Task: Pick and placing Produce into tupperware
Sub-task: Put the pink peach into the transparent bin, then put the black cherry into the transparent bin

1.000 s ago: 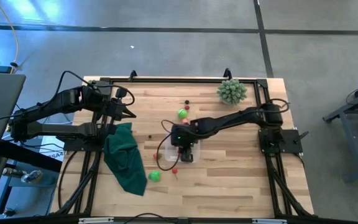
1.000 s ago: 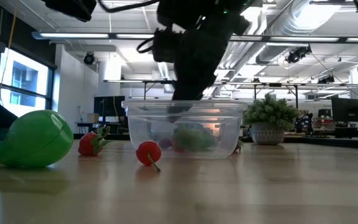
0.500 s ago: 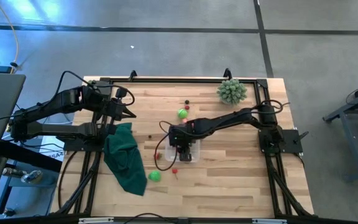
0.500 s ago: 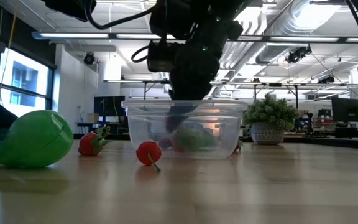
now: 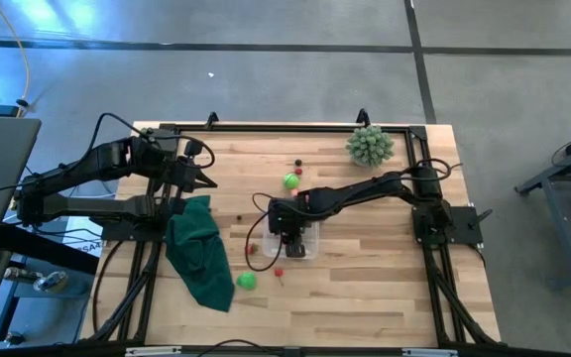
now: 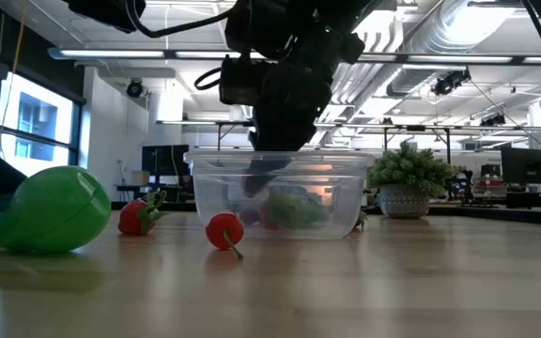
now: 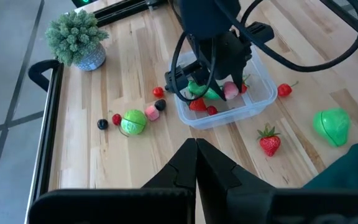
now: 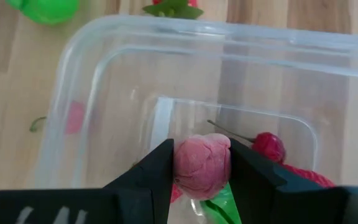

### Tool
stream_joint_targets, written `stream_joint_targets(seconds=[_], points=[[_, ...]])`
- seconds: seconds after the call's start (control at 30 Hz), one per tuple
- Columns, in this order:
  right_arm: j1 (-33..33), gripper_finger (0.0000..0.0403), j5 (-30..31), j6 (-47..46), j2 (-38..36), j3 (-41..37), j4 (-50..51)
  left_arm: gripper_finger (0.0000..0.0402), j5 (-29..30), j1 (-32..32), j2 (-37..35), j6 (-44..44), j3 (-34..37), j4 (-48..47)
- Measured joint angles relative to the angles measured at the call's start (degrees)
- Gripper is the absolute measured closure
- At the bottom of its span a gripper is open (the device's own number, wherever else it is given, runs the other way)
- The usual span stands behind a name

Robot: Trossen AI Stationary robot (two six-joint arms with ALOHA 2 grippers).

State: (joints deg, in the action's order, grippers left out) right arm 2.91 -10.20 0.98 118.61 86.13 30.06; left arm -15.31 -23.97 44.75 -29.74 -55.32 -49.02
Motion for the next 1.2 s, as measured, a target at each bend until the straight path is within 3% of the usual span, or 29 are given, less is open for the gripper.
stream_joint_targets(seconds=[0.37,0.73,0.97,1.2], points=[[-1.1,0.0273,-3.5,-0.7,0.0,0.0,-0.8,0.0401,0.0,0.0,0.0,0.0,0.0,0.0],[-1.1,0.018,-2.2,-2.6,0.0,0.0,-2.0,0.0401,0.0,0.0,0.0,0.0,0.0,0.0],[-1.1,0.0192,-4.2,-3.6,-1.5,0.7,-0.6,0.0401,0.0,0.0,0.0,0.0,0.0,0.0],[-1.4,0.0201,-3.9,-3.7,-9.1,0.8,1.4,0.0401,0.0,0.0,0.0,0.0,0.0,0.0]])
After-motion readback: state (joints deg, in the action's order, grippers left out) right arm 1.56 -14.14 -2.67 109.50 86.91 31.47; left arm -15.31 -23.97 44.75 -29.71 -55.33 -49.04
